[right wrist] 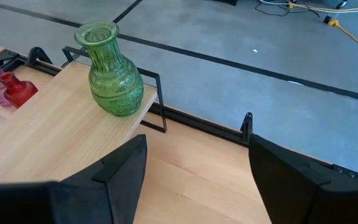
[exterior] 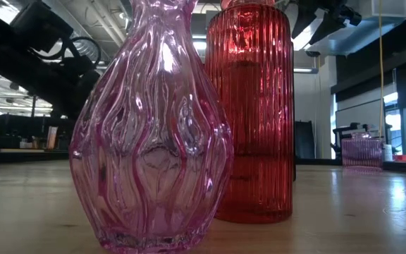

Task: Sort vases onto shelf
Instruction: Put the top green vase on the shelf

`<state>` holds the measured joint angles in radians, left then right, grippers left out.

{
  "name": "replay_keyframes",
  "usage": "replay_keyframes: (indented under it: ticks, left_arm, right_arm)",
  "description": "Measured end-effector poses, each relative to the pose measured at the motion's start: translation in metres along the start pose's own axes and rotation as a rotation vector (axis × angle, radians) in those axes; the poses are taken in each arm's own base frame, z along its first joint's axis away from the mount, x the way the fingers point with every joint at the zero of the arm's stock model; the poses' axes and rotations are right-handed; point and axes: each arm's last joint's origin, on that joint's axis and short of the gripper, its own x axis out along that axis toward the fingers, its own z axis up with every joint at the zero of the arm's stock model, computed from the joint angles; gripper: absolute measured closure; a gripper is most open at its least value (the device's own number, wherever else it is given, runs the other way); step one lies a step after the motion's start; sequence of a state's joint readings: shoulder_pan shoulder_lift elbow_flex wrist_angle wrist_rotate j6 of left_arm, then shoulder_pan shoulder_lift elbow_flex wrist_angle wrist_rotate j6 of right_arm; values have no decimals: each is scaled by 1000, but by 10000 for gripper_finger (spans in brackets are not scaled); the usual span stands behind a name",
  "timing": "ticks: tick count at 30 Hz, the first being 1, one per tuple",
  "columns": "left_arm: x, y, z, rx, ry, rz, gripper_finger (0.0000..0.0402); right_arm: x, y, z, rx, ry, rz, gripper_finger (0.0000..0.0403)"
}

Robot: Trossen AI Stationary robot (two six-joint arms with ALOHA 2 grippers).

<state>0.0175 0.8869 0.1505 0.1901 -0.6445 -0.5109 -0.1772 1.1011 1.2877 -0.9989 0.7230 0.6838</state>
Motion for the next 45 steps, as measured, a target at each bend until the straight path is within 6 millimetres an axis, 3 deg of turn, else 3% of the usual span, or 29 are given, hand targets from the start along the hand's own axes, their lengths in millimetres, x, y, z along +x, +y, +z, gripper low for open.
replay_keyframes:
  ticks: [6,15,22,27,32,40,45]
  left_arm:
    - [7,1,3,-29,-34,43,296]
    - [10,-1,9,-79,-95,27,297]
    - [8,-12,32,-1,-185,-8,297]
    - [4,-26,64,51,-237,-29,297]
    - [-7,-32,102,171,-233,105,297]
    - [-18,-28,163,180,-287,23,297]
    - [-13,-15,200,168,-309,7,297]
  right_arm:
    - [0,-1,-1,-11,14,-3,142]
    - [0,-1,-3,-21,34,4,142]
    - [0,-3,-4,-36,43,-13,142]
    - [0,-3,-4,-36,44,-12,142]
    - [0,-3,-4,-19,44,-12,142]
    - [0,-3,-4,-18,41,-14,142]
    - [0,-3,-4,-17,40,-15,142]
